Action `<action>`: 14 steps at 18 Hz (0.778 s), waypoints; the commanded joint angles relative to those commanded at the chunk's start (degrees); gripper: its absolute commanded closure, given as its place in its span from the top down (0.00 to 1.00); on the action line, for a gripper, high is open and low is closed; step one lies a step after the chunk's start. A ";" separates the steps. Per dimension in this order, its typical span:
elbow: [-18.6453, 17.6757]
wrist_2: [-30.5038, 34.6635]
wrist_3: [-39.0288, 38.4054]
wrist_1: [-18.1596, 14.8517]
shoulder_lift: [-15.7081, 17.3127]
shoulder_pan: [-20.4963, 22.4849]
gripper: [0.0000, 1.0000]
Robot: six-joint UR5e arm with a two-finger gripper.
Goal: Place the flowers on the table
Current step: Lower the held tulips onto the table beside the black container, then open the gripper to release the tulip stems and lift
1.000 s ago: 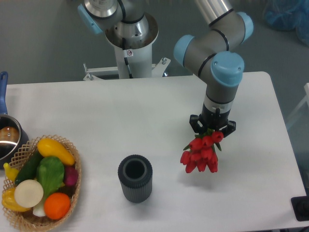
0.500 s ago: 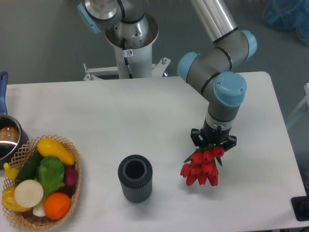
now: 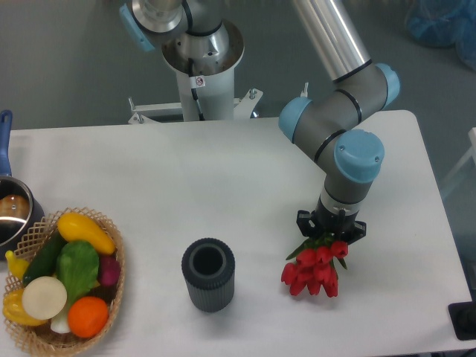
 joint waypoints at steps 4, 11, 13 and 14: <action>0.00 0.00 0.09 0.00 -0.18 0.00 0.58; 0.61 0.44 0.70 1.40 1.13 0.44 0.98; 0.71 0.70 0.62 1.32 3.50 1.40 1.00; 0.53 0.70 0.62 1.32 4.65 1.93 1.00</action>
